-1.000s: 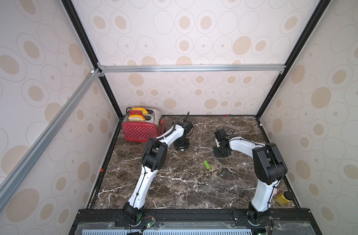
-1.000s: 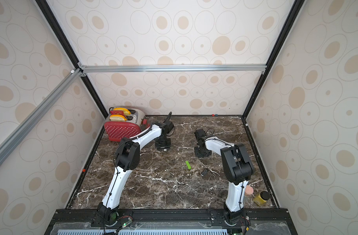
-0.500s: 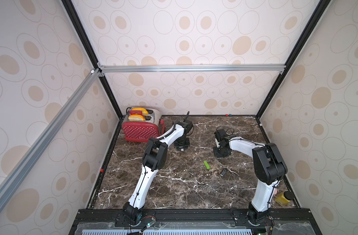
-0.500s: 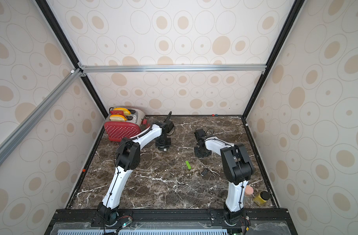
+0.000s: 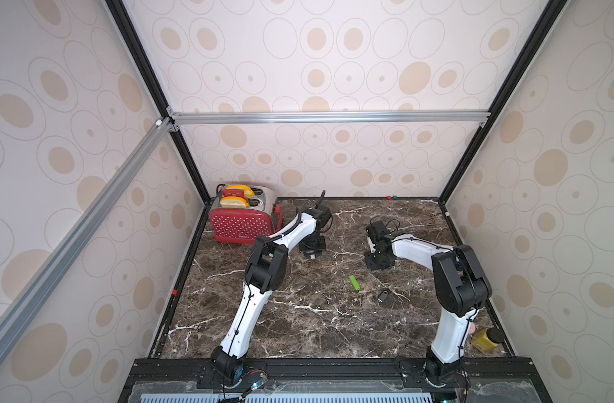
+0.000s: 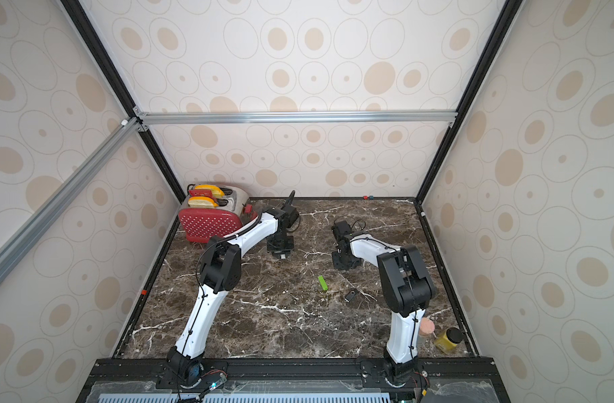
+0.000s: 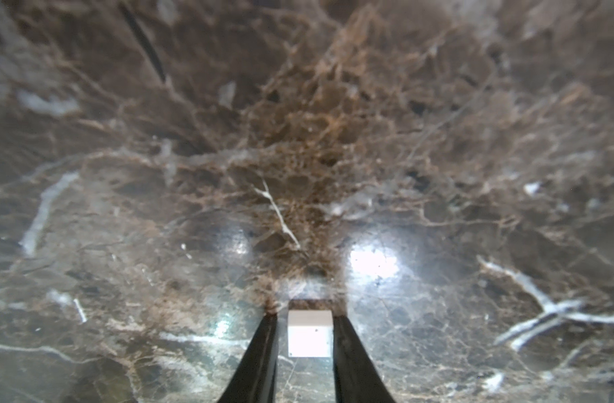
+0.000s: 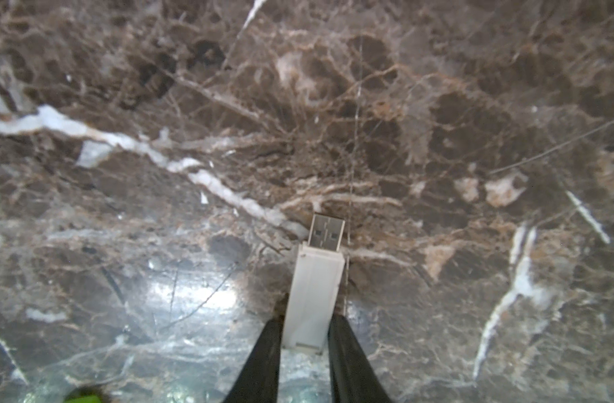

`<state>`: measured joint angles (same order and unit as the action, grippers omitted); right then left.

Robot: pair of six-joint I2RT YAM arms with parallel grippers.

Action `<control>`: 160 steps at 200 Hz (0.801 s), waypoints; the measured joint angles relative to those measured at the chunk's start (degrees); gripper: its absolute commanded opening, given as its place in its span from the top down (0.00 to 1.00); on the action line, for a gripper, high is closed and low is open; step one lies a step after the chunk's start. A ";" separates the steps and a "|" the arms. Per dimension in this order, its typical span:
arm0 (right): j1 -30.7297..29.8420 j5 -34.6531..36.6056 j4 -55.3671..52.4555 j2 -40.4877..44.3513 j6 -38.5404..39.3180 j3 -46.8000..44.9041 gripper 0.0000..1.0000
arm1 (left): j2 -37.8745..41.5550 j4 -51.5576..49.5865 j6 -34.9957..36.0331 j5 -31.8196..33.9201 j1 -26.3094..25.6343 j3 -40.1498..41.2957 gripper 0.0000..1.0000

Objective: Close the usb drive cover
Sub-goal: Pick up the cover from the center of the board.

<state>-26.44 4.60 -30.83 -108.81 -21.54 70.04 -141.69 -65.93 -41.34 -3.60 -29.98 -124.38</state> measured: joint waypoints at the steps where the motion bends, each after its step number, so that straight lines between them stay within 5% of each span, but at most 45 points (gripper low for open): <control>1: 0.00 0.00 0.02 0.00 0.02 0.00 0.72 | -0.02 0.00 0.00 0.00 0.00 0.00 0.72; 121: -0.35 -0.02 0.07 -0.09 0.24 0.09 0.75 | 0.42 0.94 0.02 0.13 0.02 0.98 0.79; 160: -0.37 0.00 0.07 -0.09 0.46 0.09 0.76 | 1.01 1.81 0.17 0.22 0.02 2.05 0.91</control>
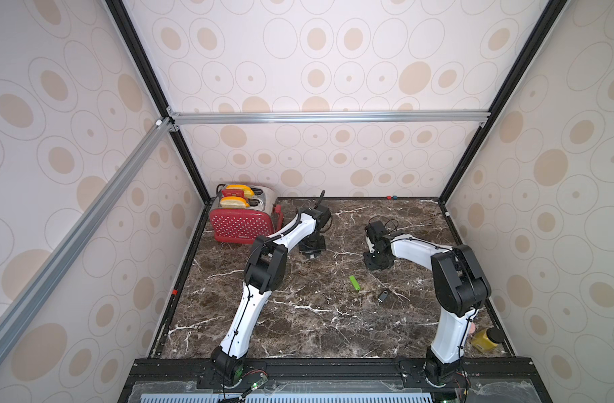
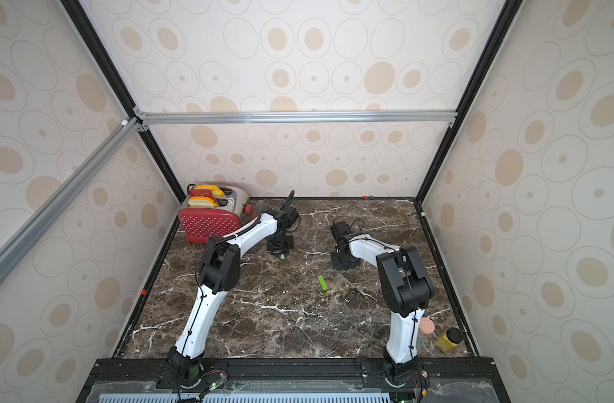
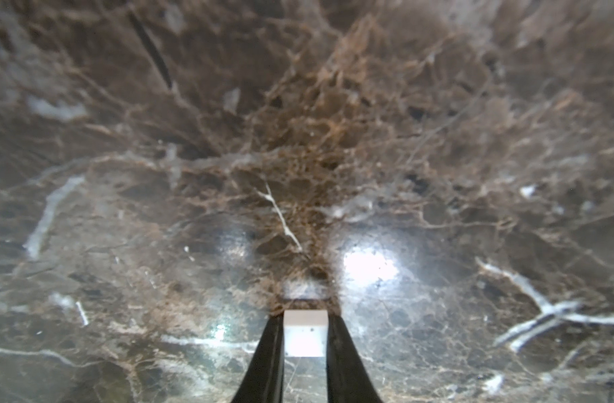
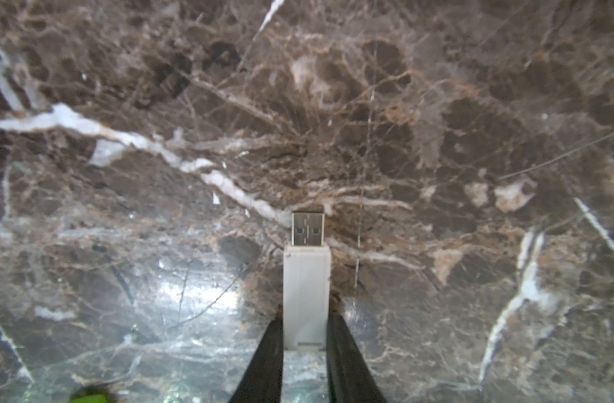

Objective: Close the usb drive cover
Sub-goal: Pick up the cover from the center of the board.

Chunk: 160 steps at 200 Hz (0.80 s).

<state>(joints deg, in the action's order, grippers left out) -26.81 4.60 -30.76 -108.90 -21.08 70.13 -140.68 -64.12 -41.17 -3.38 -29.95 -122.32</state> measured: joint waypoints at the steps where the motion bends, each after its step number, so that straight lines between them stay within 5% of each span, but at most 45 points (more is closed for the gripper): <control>1: 0.00 0.00 0.00 0.00 0.00 0.00 0.76 | 0.00 0.02 0.02 0.02 0.00 0.00 0.92; 14: -0.02 0.02 0.00 0.00 0.07 0.00 0.76 | 0.11 0.15 0.02 0.07 0.00 0.17 1.00; 118: -0.02 0.02 -0.04 0.00 0.22 0.00 0.82 | 1.66 2.25 0.46 0.39 -0.04 2.69 1.00; 160: -0.04 0.04 -0.04 0.02 0.20 0.00 0.97 | 3.17 4.35 0.46 0.35 -0.04 5.16 1.00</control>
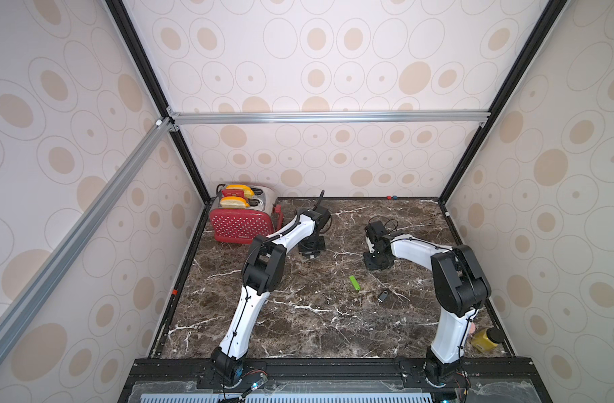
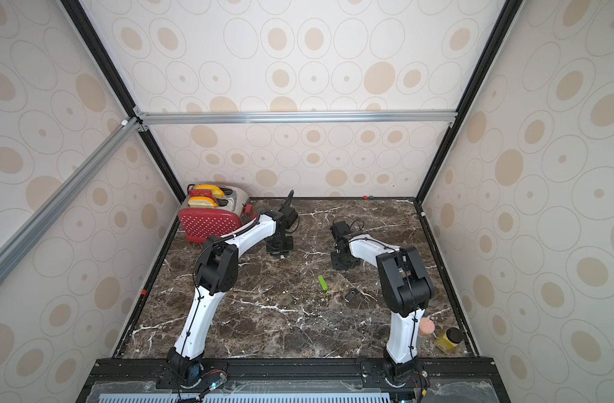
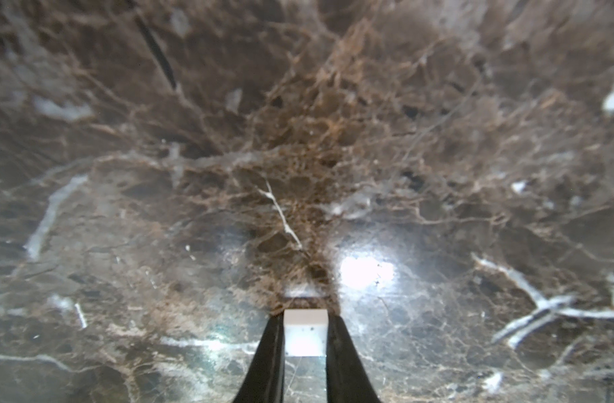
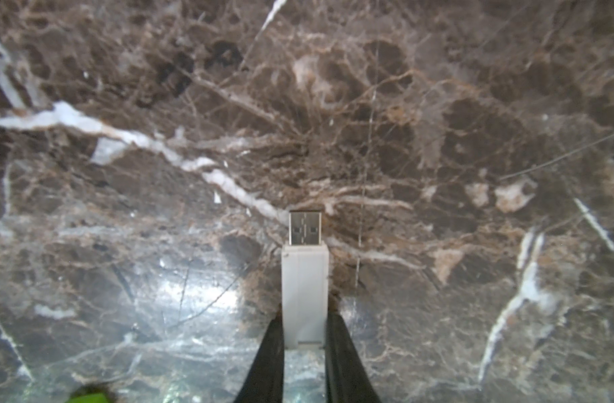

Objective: Close the usb drive cover
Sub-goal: Pick up the cover from the center of the board.

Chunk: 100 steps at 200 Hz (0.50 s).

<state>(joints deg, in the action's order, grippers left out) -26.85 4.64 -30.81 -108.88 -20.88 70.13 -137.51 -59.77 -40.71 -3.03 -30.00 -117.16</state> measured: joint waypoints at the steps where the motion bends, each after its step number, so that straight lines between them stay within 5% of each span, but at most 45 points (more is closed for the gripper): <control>1: 0.00 0.00 0.00 0.00 0.00 0.00 0.98 | 0.04 0.09 0.00 0.00 0.00 0.09 1.00; 100: -0.24 -1.42 -0.70 4.79 -0.04 -3.54 1.00 | 4.15 6.32 -0.35 -0.63 0.07 6.80 1.00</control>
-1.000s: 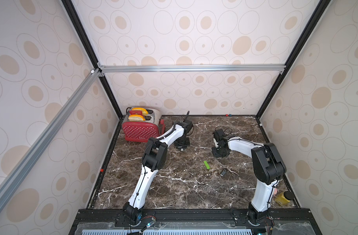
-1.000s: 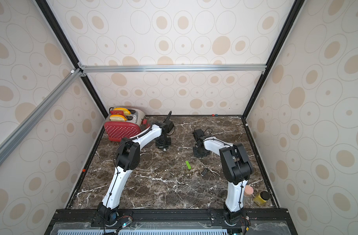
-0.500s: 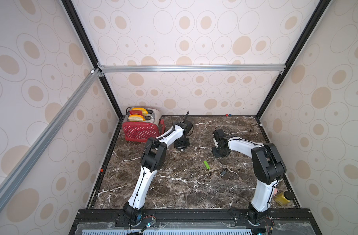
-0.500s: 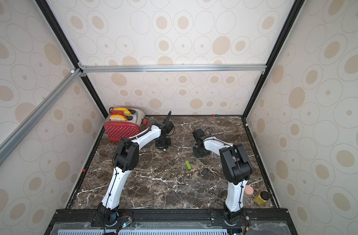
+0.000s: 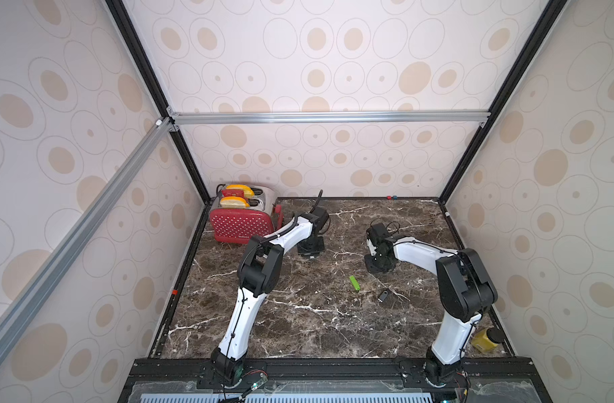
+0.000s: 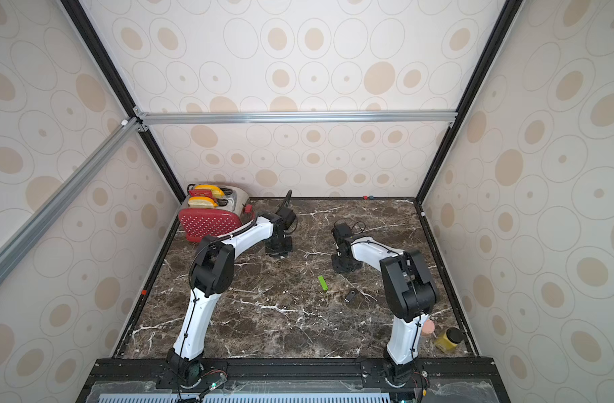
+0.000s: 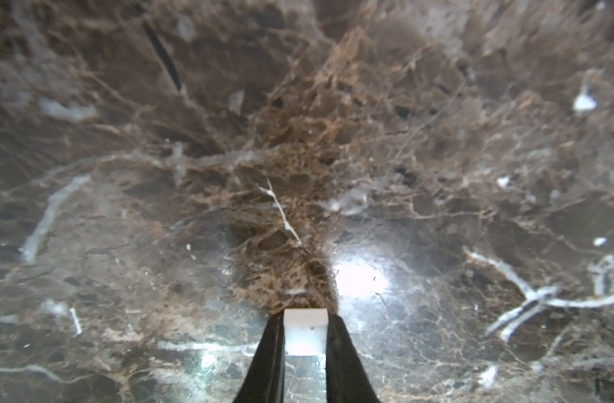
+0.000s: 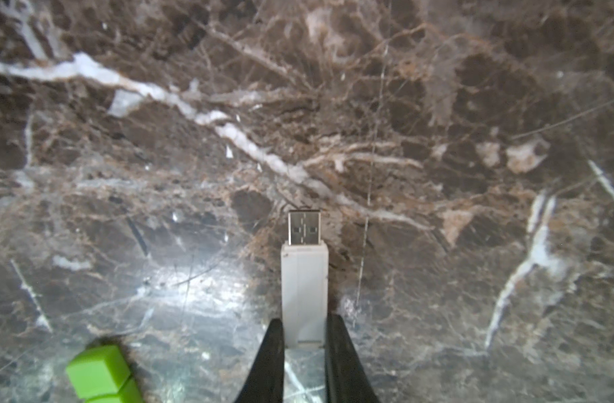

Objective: Close the usb drive cover
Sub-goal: Pick up the cover from the center of the board.

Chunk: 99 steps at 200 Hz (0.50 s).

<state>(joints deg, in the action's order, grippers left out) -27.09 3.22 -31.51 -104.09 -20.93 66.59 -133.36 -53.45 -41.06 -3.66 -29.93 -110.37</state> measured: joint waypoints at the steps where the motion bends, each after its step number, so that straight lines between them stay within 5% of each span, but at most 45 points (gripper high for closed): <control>1: 0.00 -0.04 -0.02 0.11 0.00 -0.02 1.00 | 0.07 0.15 -0.02 -0.02 0.00 0.11 1.00; 99: 0.00 -11.82 2.16 16.96 -0.48 -5.11 1.00 | 11.21 8.41 -1.55 -3.98 0.04 5.07 1.00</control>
<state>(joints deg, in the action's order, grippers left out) -27.09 -8.60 -29.34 -87.13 -21.41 61.47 -122.15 -45.04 -42.61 -7.64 -29.89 -105.30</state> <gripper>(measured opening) 0.193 0.189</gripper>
